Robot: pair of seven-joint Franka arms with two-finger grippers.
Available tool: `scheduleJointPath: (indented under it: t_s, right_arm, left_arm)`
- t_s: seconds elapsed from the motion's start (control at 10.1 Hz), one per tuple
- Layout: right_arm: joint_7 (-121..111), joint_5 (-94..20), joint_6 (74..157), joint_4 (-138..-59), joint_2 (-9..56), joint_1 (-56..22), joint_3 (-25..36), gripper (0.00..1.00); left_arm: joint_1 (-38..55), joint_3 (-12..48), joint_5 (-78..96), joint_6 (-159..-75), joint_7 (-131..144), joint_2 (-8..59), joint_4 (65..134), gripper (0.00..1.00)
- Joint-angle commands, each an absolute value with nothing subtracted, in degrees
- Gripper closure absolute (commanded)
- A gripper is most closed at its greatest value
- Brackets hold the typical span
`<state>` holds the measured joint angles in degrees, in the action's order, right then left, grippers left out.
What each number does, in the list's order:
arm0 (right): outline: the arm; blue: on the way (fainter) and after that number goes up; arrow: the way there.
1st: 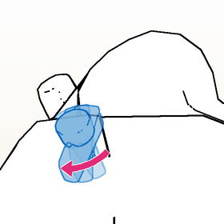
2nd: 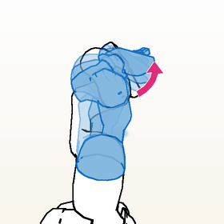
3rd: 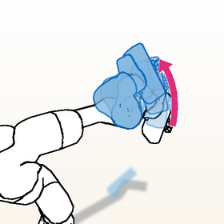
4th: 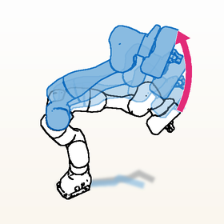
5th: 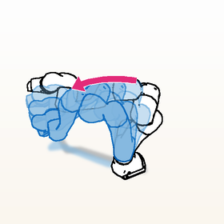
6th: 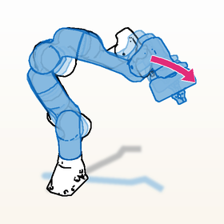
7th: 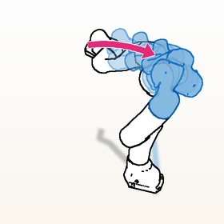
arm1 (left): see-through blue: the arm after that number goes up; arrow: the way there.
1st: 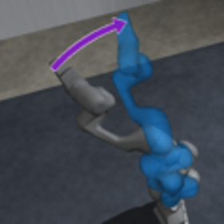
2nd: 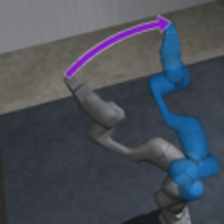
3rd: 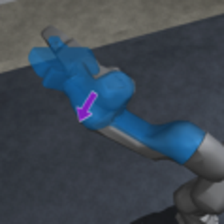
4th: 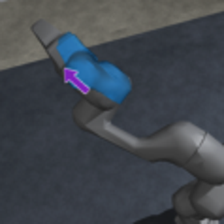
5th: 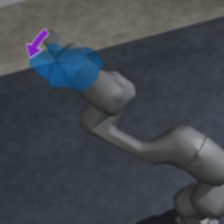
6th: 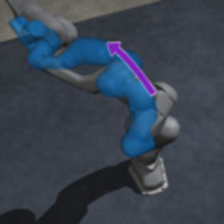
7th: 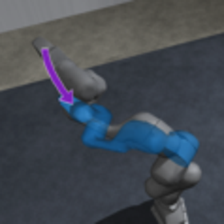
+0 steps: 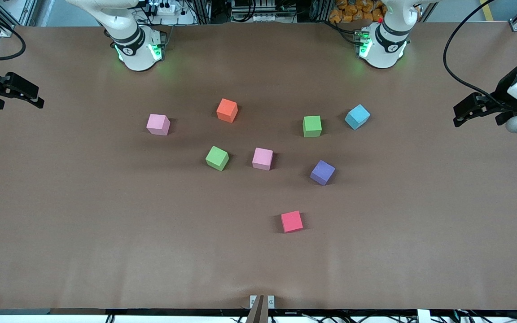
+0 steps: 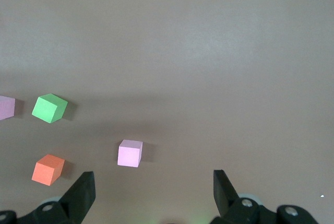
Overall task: Arrange blocks into number 1
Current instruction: 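Reach the right gripper and the left gripper toward the two pink cubes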
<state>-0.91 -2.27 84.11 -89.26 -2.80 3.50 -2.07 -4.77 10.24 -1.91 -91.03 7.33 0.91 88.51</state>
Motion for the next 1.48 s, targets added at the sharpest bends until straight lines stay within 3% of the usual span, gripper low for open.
scheduleJointPath:
  t_s: [0.0,0.3,0.49,0.79,1.19,1.38]
  right_arm:
    - [-1.4,-3.2,83.8,-89.9,-3.5,4.0,-2.5,0.00]
    - [-1.6,-3.2,83.6,-90.0,-2.8,3.9,-2.5,0.00]
    - [-1.4,-3.3,84.6,-93.4,0.9,1.7,-2.6,0.00]
    - [-0.7,-8.4,86.4,-96.7,6.3,-1.6,-2.7,0.00]
    - [9.5,-8.4,103.8,-113.7,4.2,-12.1,-2.7,0.00]
    - [12.9,-8.0,109.4,-123.2,3.8,-14.7,-3.6,0.00]
  left_arm:
    - [-4.6,9.8,-0.6,-90.5,7.9,-0.2,89.0,0.00]
    - [-2.9,11.6,-0.4,-90.4,10.0,1.0,89.4,0.00]
    - [0.8,16.2,1.3,-91.3,9.8,4.6,89.3,0.00]
    - [8.1,20.9,3.8,-104.7,10.5,15.2,89.5,0.00]
    - [20.8,21.0,-1.2,-121.5,20.5,28.7,89.9,0.00]
    - [23.8,21.1,-7.4,-126.1,25.7,34.0,89.8,0.00]
